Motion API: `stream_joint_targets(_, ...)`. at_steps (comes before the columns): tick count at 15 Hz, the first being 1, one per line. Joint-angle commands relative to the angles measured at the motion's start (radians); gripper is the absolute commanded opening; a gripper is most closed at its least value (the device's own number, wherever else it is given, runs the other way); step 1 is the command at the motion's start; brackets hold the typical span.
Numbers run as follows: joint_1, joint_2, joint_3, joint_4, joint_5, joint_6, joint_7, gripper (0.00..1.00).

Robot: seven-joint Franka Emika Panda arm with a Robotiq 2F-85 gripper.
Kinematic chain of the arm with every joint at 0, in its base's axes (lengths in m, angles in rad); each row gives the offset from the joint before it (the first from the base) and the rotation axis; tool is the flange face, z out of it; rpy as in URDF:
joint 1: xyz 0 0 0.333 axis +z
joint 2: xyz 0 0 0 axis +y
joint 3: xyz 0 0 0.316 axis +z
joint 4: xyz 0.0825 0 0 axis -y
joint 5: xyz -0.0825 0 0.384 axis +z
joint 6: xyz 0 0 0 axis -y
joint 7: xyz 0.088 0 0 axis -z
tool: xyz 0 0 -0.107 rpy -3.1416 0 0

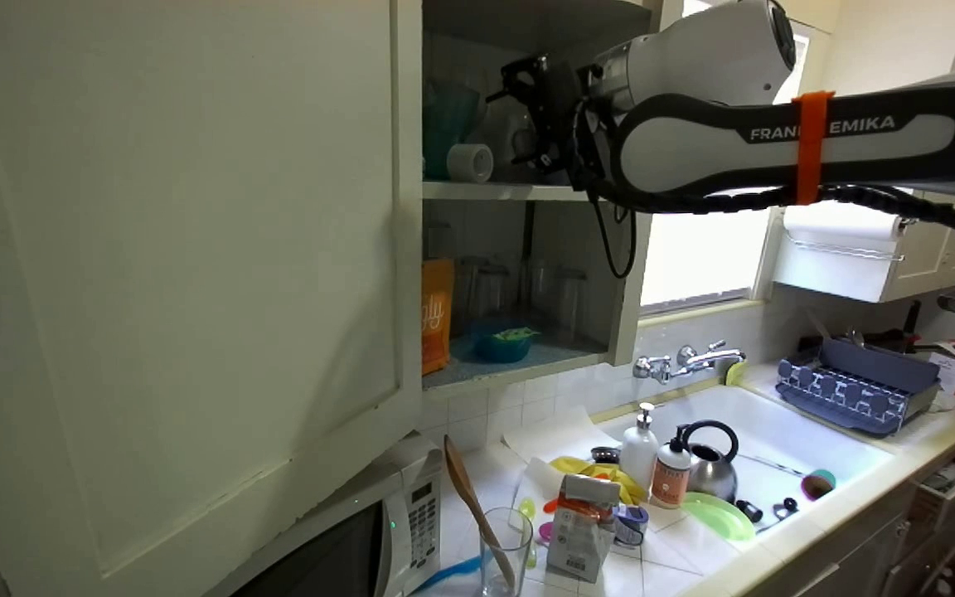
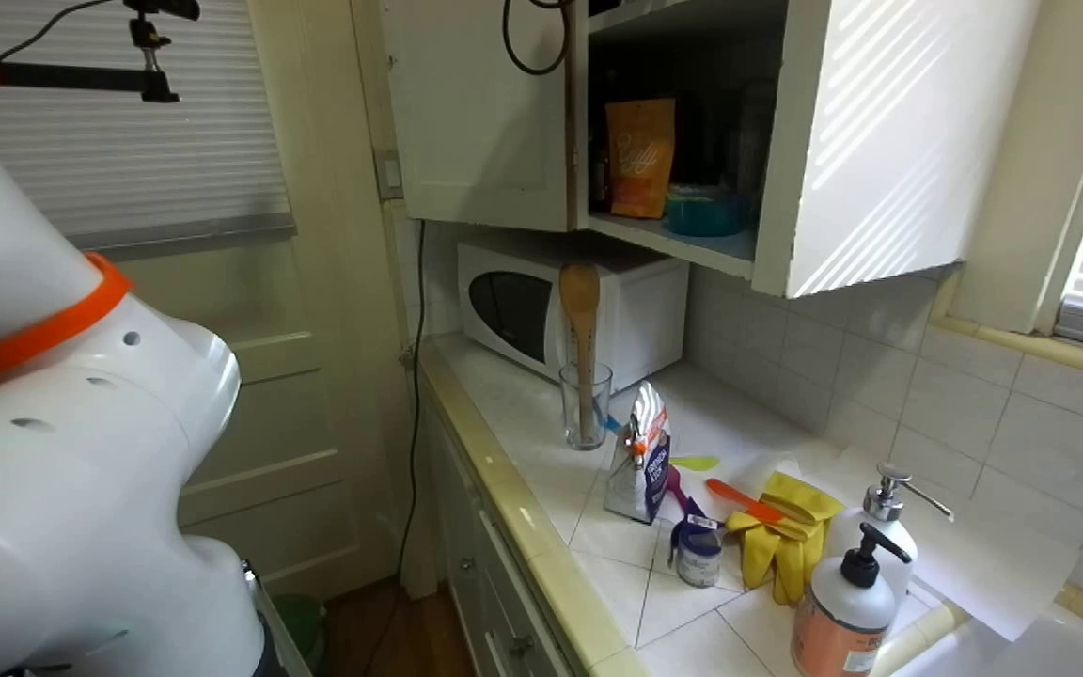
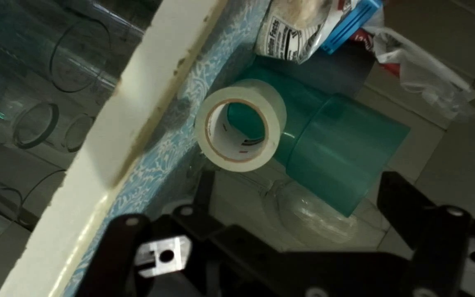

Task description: Remove the masking tape from the second shelf to the first shelf of the cabinet

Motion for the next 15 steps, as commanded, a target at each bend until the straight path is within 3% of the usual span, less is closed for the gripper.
stream_joint_targets(1,-0.011,0.023,0.023,0.007,-0.015,-0.012,0.006,1.00)
stream_joint_targets(6,-0.033,0.045,0.045,0.016,-0.054,-0.004,0.007,0.99)
stream_joint_targets(11,-0.047,0.060,0.061,0.029,-0.083,-0.002,0.006,0.63)
stream_joint_targets(13,-0.052,0.068,0.069,0.037,-0.097,-0.001,0.005,0.57)
stream_joint_targets(15,-0.065,0.075,0.081,0.047,-0.113,-0.002,0.007,0.58)
